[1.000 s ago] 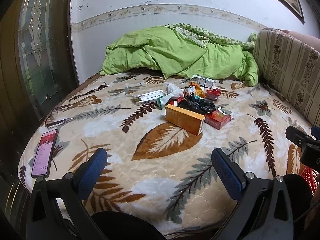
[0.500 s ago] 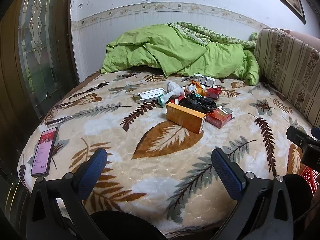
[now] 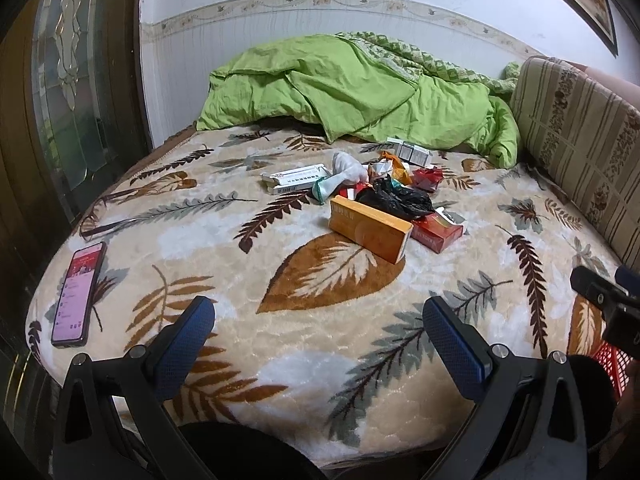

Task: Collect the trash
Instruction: 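Move both tools toward the pile of trash on the bed, then grasp the orange medicine box with the left tool while the right tool grasps the black plastic bag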

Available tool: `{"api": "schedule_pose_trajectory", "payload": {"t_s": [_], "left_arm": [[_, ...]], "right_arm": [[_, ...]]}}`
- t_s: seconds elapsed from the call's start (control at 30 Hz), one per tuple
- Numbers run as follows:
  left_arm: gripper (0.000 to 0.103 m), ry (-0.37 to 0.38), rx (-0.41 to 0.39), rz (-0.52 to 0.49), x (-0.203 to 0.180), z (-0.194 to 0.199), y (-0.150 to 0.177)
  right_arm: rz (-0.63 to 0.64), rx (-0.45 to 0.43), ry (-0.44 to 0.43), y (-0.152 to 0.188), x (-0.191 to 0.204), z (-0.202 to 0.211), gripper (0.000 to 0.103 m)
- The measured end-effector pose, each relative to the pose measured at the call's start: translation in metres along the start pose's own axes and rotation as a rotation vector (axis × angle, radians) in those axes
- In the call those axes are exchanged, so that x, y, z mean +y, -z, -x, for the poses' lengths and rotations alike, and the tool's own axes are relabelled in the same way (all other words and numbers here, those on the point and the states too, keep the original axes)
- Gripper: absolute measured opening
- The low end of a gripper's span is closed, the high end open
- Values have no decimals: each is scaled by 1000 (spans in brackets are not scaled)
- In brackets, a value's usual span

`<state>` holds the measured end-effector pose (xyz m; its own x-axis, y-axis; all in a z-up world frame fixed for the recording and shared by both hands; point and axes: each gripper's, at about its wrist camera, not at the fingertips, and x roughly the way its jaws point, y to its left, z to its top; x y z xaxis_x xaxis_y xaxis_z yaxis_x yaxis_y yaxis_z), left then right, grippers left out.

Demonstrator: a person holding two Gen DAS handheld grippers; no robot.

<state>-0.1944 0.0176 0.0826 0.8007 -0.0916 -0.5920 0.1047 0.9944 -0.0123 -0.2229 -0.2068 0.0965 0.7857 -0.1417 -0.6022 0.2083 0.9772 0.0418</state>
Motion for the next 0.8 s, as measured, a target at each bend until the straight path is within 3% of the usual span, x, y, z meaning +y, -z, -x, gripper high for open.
{"api": "schedule_pose_trajectory", "payload": {"t_s": [0.27,0.8], "left_arm": [[103,39,39,38,-3,-13,-30],[102,105,183,149,-21,-85,-82]], "right_arm": [[5,32,-68,-7,2,-10,93],[-42,56,-122,-8,-9,-17,90]]}}
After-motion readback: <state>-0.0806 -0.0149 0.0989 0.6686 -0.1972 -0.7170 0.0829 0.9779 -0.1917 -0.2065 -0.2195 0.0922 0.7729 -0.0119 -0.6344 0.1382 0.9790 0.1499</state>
